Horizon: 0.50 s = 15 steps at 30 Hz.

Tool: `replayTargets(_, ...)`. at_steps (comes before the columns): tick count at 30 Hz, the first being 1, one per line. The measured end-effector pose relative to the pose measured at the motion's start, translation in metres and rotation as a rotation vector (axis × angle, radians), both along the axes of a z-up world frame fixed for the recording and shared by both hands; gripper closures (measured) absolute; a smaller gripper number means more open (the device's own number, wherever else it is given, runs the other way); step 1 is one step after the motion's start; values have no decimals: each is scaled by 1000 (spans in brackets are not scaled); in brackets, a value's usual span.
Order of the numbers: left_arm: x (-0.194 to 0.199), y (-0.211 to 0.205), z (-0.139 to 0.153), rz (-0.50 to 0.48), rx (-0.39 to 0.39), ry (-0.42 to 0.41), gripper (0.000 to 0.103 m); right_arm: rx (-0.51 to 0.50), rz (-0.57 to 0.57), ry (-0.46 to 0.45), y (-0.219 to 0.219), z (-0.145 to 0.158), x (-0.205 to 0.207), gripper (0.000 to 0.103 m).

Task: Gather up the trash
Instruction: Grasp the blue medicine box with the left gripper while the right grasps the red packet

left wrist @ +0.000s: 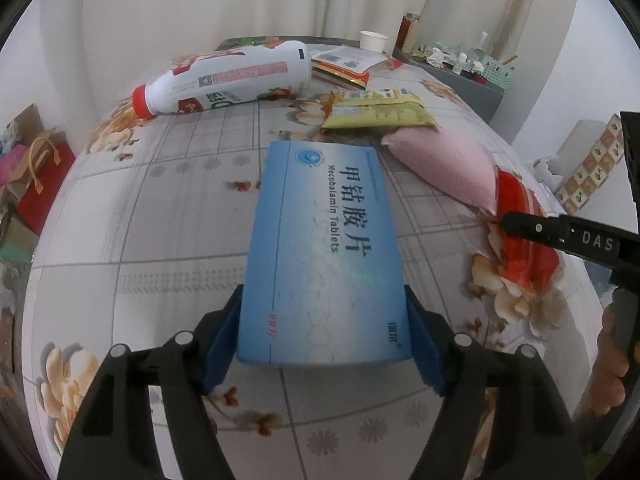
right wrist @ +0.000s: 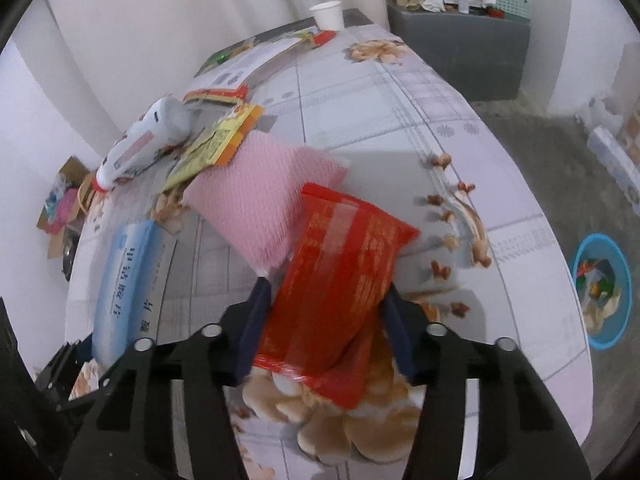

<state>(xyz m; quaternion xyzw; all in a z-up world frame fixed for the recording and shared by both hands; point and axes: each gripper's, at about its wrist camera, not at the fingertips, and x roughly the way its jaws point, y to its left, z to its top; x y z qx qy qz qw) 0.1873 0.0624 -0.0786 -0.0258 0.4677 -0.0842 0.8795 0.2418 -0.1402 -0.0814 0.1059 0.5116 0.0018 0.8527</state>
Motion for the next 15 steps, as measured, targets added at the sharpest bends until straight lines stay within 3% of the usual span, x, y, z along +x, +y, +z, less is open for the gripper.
replayTargets(10,-37,-3,3,-48,-29,69,31,23,76,17,-7,2,-44,64)
replayTargets(15,-48,5,6,-5,-119,148,31,75,158,40,-6,2,-68,56)
